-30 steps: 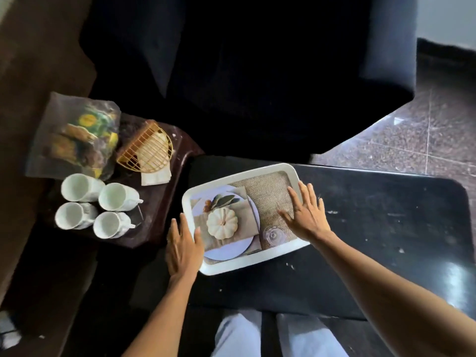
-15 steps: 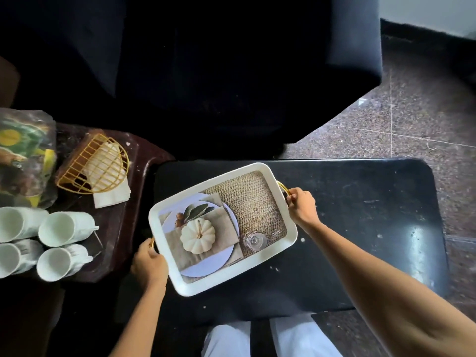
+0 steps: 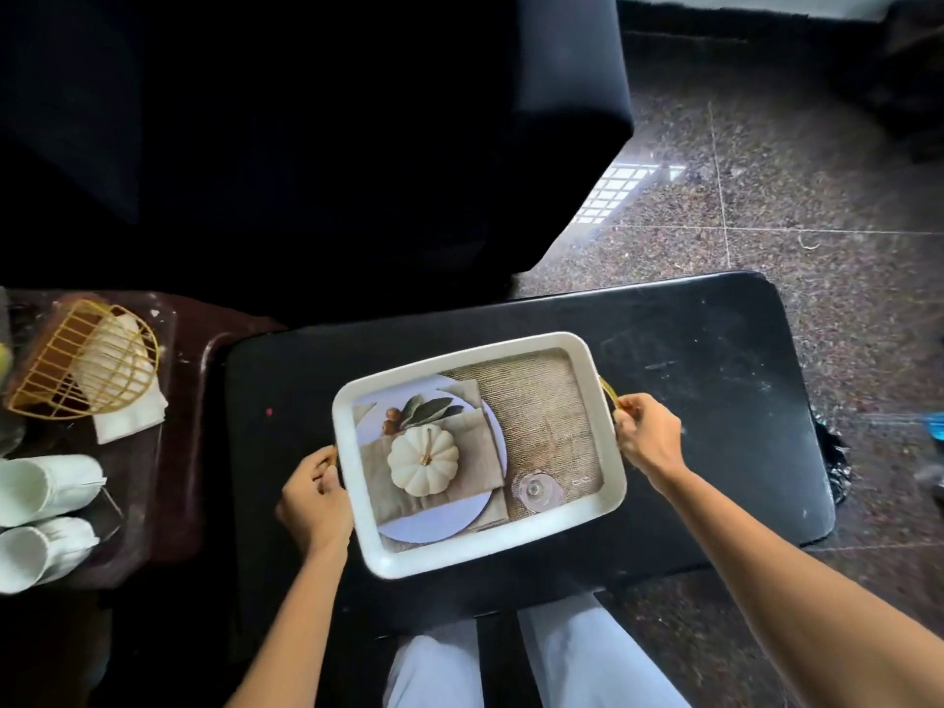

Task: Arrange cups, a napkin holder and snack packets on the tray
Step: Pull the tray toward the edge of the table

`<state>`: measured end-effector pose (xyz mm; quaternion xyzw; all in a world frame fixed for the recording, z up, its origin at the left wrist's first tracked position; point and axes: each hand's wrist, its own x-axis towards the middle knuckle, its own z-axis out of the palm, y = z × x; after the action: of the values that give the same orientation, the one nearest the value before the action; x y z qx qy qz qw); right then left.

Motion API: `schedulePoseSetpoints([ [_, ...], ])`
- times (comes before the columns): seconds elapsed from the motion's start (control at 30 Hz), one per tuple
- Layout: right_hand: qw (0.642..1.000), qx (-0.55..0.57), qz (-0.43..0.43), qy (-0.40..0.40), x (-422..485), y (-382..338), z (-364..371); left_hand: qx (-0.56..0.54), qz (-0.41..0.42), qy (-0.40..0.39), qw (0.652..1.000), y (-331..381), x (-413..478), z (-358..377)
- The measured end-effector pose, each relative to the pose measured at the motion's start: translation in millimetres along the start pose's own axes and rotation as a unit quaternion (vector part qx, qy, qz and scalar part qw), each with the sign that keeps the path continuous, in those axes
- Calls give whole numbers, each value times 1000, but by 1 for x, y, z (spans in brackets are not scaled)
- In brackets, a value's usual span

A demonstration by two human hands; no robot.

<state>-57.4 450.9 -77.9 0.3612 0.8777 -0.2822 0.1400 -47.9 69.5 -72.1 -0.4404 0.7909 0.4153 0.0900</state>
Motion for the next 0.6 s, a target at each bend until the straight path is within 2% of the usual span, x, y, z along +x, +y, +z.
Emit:
schedulePoseSetpoints([
  [0.13,1000,3,18,18,14,44,-24,15,16,-34,999,10,-24,39],
  [0.27,999,14,27,15,25,71,-33,32,15,-23,999,17,-35,69],
  [0.6,999,39,17,5,44,90,-35,69,12,-21,997,20,-35,101],
])
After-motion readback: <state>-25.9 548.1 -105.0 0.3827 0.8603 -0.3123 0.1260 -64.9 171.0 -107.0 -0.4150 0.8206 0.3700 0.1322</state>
